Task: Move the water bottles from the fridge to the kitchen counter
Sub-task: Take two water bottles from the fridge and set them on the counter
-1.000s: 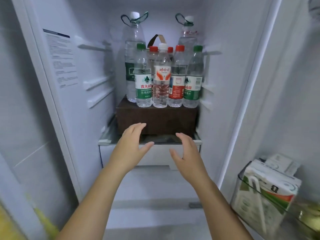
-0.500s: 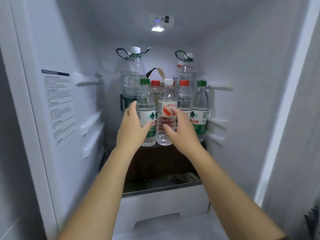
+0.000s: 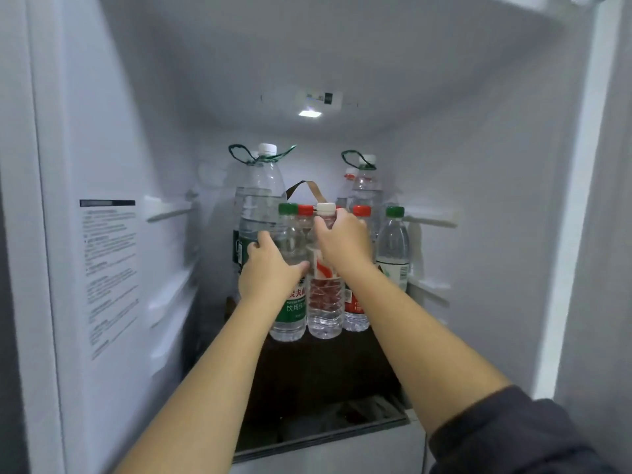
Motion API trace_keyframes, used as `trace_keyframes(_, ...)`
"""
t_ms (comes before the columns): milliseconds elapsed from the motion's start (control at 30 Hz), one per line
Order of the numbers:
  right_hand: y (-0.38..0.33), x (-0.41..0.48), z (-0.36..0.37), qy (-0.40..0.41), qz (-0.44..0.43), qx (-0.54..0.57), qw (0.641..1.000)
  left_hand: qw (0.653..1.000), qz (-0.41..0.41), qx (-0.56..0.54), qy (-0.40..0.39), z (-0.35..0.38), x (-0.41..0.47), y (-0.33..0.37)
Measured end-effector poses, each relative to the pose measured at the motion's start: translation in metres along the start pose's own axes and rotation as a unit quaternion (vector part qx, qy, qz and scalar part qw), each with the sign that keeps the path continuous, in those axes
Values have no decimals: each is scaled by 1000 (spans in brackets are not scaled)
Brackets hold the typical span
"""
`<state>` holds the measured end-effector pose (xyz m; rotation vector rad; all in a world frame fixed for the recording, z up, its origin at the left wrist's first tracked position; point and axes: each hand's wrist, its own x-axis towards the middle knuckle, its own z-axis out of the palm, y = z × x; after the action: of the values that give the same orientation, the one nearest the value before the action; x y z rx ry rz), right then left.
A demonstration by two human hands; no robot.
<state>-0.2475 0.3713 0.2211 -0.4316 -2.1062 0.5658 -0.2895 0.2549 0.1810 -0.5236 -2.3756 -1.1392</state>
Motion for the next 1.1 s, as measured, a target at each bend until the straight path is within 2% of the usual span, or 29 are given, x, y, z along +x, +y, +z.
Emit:
trace_keyframes(100, 3, 0, -1, 10, -19, 19, 1000, 1000, -14, -13, -23, 1, 1, -8)
trace_keyframes(300, 8, -12, -3, 17, -32, 213, 976, 997, 5, -69, -36, -7, -11, -6)
trace_keyframes(467, 9, -35, -14, 70, -63, 283, 955, 997, 43, -54, -21, -22, -33, -5)
trace_keyframes(767, 12, -84, -48, 76, -42, 327, 941, 995, 53, -67, -58, -41, -91, -12)
trace_keyframes(1100, 59, -146, -1, 33, 23, 354, 934, 998, -2, -49, -51, 4, -148, -52)
